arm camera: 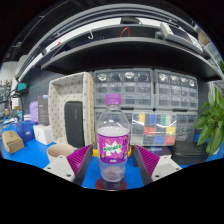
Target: Pour water
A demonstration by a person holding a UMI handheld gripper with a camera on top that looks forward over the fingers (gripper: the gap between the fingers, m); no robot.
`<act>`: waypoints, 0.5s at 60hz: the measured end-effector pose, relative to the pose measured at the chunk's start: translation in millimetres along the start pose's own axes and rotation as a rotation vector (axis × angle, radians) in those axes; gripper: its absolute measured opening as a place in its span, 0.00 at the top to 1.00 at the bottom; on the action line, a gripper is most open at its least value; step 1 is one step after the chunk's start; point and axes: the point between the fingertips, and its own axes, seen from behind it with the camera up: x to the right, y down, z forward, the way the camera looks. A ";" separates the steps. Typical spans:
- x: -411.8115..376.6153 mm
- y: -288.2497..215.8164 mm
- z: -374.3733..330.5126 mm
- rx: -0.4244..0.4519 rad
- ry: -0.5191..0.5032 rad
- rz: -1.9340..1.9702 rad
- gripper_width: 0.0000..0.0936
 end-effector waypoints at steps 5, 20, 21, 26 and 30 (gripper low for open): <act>0.4 3.5 -16.7 0.002 0.015 0.016 0.10; -13.7 22.0 -99.4 -0.006 0.066 0.072 0.09; -14.7 21.8 -105.3 -0.002 0.072 0.076 0.09; -17.5 19.3 -134.3 0.008 0.101 0.085 0.09; -19.2 15.5 -154.2 0.023 0.120 0.085 0.09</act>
